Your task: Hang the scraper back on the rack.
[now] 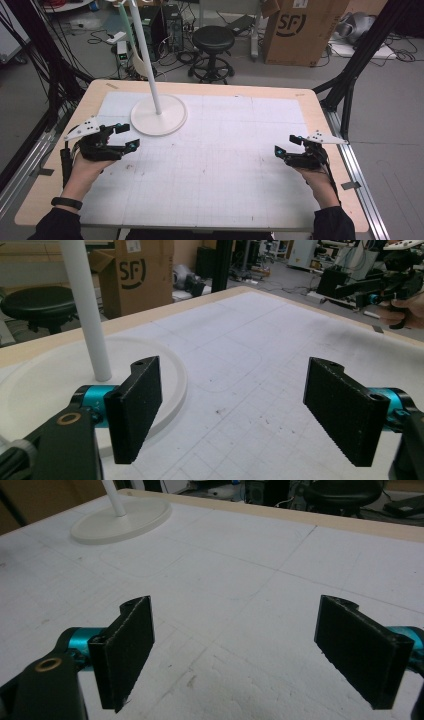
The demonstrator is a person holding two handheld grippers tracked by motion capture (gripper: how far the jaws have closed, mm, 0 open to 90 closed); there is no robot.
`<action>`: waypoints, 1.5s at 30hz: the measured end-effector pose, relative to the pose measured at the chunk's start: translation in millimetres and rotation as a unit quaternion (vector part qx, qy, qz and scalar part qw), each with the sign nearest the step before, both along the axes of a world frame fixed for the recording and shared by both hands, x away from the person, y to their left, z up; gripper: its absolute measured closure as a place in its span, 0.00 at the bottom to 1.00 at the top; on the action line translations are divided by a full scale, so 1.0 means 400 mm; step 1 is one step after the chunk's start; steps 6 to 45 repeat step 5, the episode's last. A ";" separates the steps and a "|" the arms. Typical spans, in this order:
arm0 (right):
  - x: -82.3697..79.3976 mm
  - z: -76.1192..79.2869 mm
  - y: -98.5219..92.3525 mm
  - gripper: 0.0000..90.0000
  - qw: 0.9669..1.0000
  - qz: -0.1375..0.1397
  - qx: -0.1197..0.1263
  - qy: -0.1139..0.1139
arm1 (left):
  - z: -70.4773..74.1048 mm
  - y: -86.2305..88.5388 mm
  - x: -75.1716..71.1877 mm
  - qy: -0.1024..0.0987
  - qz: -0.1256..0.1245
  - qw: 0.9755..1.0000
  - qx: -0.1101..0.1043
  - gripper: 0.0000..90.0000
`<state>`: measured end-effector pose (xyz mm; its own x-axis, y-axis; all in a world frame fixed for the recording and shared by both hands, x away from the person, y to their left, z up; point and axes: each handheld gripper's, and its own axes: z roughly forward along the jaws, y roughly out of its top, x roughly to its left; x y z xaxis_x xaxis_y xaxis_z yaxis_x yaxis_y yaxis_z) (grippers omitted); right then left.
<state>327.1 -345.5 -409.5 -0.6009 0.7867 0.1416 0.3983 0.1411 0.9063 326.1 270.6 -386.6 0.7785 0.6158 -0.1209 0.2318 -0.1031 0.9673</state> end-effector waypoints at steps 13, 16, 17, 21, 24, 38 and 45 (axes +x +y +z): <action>0.000 -0.001 -0.002 0.17 1.000 0.001 -0.001 0.000 | -0.006 0.001 -0.001 0.000 -0.001 1.000 0.005 0.27; 0.000 -0.001 -0.002 0.17 1.000 0.001 -0.001 0.000 | -0.006 0.001 -0.001 0.000 -0.001 1.000 0.005 0.27; 0.000 -0.001 -0.002 0.17 1.000 0.001 -0.001 0.000 | -0.006 0.001 -0.001 0.000 -0.001 1.000 0.005 0.27; 0.000 -0.001 -0.002 0.17 1.000 0.001 -0.001 0.000 | -0.006 0.001 -0.001 0.000 -0.001 1.000 0.005 0.27; 0.000 -0.001 -0.002 0.17 1.000 0.001 -0.001 0.000 | -0.006 0.001 -0.001 0.000 -0.001 1.000 0.005 0.27; 0.000 -0.001 -0.002 0.17 1.000 0.001 -0.001 0.000 | -0.006 0.001 -0.001 0.000 -0.001 1.000 0.005 0.27; 0.000 -0.001 -0.002 0.17 1.000 0.001 -0.001 0.000 | -0.006 0.001 -0.001 0.000 -0.001 1.000 0.005 0.27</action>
